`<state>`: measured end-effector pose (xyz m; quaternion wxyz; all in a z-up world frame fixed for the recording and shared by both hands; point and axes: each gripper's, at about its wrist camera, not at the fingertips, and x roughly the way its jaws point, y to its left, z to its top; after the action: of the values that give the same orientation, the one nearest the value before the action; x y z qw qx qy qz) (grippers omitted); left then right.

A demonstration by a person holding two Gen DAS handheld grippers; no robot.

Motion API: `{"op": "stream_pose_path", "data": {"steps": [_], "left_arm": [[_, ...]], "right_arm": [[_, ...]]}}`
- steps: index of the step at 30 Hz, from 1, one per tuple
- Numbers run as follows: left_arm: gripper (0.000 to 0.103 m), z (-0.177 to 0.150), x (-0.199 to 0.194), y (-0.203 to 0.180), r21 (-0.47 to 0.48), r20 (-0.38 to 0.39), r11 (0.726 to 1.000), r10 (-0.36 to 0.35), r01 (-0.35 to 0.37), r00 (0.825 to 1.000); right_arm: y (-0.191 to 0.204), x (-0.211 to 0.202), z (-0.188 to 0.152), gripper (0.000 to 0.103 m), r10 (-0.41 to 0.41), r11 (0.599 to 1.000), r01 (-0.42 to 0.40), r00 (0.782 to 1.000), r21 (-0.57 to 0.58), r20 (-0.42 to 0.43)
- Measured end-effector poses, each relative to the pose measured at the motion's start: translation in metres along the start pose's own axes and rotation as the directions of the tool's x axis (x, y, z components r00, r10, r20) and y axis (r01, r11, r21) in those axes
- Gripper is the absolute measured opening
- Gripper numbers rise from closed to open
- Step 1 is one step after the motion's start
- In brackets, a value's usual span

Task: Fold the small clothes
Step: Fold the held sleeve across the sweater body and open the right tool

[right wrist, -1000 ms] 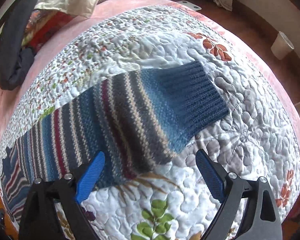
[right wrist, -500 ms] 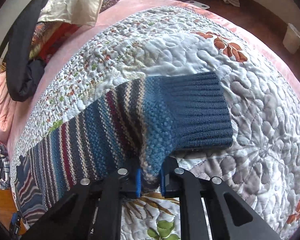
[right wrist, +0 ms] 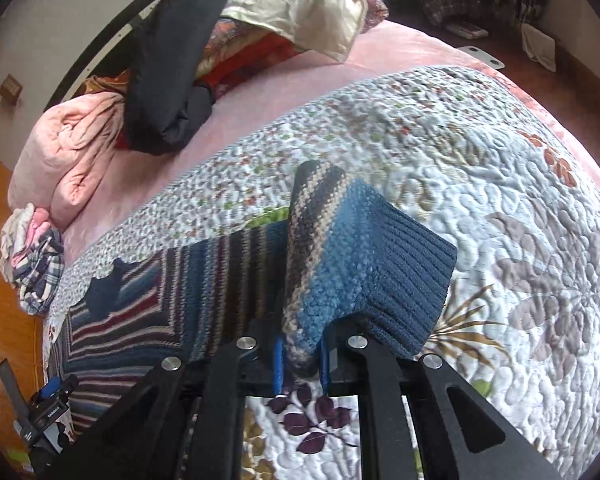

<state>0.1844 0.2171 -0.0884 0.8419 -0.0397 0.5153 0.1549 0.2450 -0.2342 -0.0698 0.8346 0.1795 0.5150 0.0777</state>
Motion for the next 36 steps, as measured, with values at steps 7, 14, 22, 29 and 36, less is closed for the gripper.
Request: {"op": "stream_pose_path", "data": {"steps": [7, 14, 22, 29, 36], "left_arm": [[0.100, -0.002, -0.002, 0.017, -0.032, -0.019, 0.999, -0.037, 0.037, 0.999], [0.100, -0.001, 0.000, 0.028, -0.037, -0.030, 0.998, -0.053, 0.052, 0.998], [0.099, 0.005, -0.001, 0.023, -0.029, -0.038, 0.995, -0.096, 0.094, 0.995], [0.099, 0.013, -0.001, -0.015, -0.002, -0.063, 0.982, -0.191, 0.191, 0.980], [0.099, 0.013, 0.013, -0.099, 0.073, -0.127, 0.945, -0.310, 0.320, 0.942]], "right_arm": [[0.098, 0.016, -0.028, 0.013, 0.078, 0.987, -0.078, 0.997, -0.143, -0.009], [0.159, 0.053, -0.060, 0.013, 0.107, 0.969, -0.118, 0.992, -0.218, -0.063], [0.177, 0.100, -0.091, 0.014, 0.067, 0.969, -0.096, 0.989, -0.229, -0.128], [0.163, 0.100, -0.120, 0.029, 0.144, 0.946, -0.199, 0.965, -0.257, -0.218], [0.089, 0.032, -0.141, 0.033, 0.168, 0.970, -0.186, 0.979, -0.159, -0.119]]}}
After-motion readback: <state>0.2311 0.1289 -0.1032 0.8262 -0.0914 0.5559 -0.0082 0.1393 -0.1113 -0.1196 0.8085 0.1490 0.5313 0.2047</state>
